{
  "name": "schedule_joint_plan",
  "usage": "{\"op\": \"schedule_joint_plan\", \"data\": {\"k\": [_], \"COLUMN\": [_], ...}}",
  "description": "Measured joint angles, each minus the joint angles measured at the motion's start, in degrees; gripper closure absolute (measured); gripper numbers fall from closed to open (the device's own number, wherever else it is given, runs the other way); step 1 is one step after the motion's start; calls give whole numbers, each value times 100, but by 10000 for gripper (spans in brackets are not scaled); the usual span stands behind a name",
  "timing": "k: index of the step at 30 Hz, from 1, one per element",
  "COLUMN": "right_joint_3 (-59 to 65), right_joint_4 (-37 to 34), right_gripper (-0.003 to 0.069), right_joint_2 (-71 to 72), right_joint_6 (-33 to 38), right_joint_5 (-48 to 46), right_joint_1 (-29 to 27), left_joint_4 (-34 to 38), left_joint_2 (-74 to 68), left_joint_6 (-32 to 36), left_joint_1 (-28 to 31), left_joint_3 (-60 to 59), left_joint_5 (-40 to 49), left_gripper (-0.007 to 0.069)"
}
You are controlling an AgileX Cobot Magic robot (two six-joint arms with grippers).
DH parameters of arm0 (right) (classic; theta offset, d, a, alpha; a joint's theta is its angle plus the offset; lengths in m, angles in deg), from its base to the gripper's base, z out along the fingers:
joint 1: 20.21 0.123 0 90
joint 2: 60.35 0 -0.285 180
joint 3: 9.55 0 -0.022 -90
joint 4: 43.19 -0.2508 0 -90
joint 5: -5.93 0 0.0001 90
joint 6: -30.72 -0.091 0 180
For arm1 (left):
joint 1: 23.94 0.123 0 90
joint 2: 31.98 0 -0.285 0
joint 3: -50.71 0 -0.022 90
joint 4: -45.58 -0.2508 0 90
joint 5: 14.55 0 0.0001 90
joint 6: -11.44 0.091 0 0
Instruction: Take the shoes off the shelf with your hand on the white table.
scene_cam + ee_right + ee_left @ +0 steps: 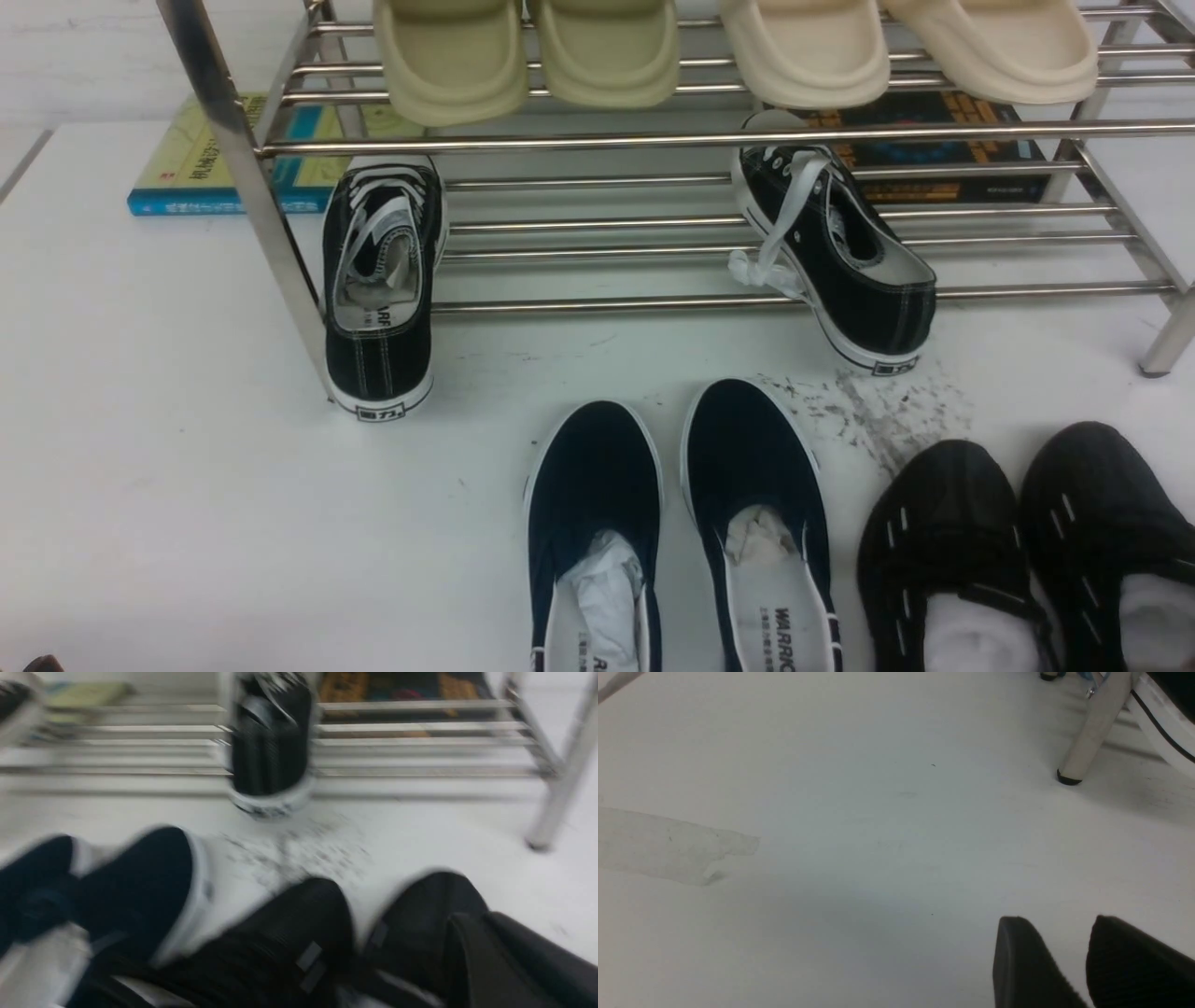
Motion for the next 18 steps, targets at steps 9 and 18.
{"op": "schedule_joint_plan", "data": {"k": [9, 18], "right_joint_3": [848, 848], "right_joint_4": [11, -100], "right_gripper": [611, 599], "right_joint_2": [1226, 1240], "right_joint_6": [555, 730], "right_joint_5": [-594, -684], "right_joint_1": [-1023, -807], "left_joint_4": [0, 0], "left_joint_2": [0, 0], "left_joint_6": [0, 0], "left_joint_1": [0, 0], "left_joint_3": [0, 0], "left_joint_5": [0, 0], "left_gripper": [383, 383]}}
